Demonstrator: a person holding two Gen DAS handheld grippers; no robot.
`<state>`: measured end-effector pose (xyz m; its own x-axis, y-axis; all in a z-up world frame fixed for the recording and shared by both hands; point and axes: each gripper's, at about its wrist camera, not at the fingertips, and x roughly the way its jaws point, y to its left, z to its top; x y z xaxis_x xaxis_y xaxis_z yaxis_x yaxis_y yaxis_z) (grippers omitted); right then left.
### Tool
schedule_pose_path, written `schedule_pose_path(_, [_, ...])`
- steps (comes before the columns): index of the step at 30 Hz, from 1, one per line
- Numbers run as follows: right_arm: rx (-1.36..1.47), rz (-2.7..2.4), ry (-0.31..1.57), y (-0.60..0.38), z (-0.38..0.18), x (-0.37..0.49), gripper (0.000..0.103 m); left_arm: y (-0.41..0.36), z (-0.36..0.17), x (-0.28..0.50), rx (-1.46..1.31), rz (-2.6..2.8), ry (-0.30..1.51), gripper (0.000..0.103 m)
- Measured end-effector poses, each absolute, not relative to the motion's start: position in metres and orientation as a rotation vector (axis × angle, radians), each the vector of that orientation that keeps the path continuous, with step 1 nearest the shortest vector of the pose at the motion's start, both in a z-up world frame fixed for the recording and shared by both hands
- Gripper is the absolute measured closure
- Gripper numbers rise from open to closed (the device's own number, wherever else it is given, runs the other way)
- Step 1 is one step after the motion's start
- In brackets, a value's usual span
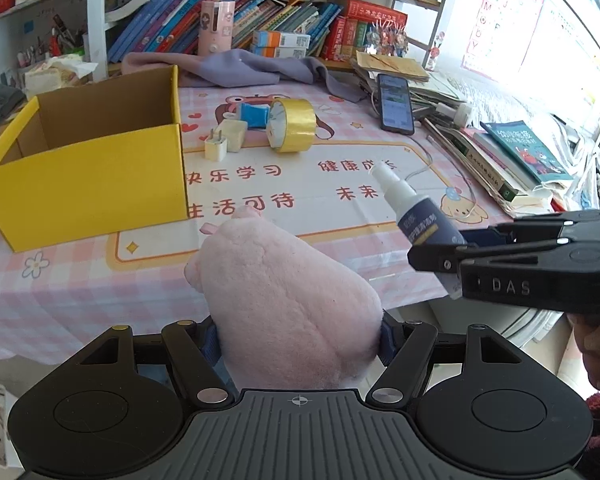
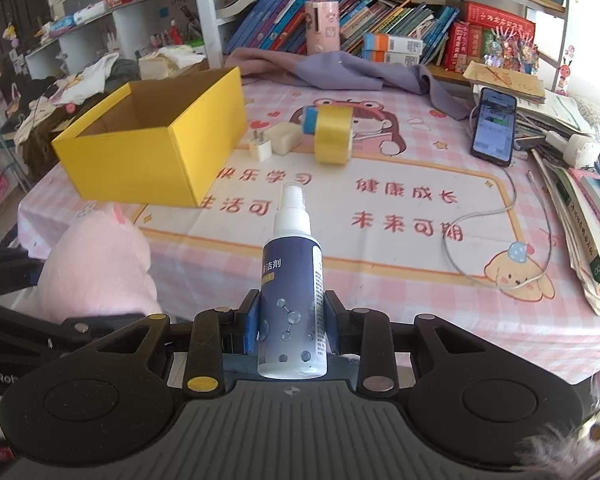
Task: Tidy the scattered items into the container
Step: 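Lift the pig and the bottle and carry both tools toward the yellow box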
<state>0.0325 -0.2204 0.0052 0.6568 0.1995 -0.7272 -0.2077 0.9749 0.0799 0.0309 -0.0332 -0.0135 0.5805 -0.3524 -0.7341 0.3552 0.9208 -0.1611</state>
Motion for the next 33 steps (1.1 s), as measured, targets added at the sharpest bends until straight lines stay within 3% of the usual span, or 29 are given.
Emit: schedule_pose_path(33, [-0.128, 0.479, 0.810, -0.148, 0.007, 0.022, 0.073, 0.029, -0.010, -0.004, -0.069, -0.207, 0.844, 0.033])
